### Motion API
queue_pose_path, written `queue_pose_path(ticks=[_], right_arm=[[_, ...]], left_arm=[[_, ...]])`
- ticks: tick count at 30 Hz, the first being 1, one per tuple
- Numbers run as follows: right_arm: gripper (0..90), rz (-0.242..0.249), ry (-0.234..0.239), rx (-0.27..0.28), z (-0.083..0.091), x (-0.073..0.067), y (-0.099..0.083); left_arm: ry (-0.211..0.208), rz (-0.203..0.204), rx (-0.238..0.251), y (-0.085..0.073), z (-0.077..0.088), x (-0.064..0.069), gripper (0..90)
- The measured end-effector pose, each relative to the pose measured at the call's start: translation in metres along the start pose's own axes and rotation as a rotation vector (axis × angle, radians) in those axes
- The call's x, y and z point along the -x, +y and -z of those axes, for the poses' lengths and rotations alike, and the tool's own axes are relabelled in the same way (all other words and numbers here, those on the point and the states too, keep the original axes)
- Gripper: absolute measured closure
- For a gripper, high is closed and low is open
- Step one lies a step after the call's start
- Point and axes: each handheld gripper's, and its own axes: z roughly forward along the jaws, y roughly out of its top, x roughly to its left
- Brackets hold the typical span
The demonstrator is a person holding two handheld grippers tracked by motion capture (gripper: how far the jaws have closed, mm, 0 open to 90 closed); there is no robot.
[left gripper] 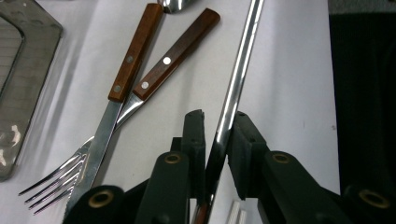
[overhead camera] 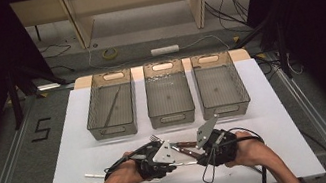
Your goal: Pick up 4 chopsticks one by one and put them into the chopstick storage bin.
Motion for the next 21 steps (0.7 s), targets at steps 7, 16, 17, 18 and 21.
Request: queue_pose_path(ticks=[7,16,17,18,21], right_arm=[[63.4,-0.061,-0.051,0.019,0.000,0.010,-0.003],[43.4,-0.141,-0.179,0.200,0.018,0.013,-0.011],[42.3,-0.150,-0.191,0.215,0.019,0.014,-0.012],[41.2,-0.164,-0.206,0.240,0.021,0.015,-0.013],[38.4,-0.205,-0.255,0.303,0.026,0.017,-0.018]], left_arm=[[-0.013,-0.025,-0.010,0.002,0.002,0.003,83.5],[0.056,0.070,-0.036,-0.001,0.010,-0.005,83.5],[0.062,0.080,-0.033,-0.002,0.011,-0.006,83.5],[0.066,0.086,-0.033,-0.002,0.012,-0.007,83.5],[0.077,0.118,-0.024,-0.004,0.014,-0.010,83.5]])
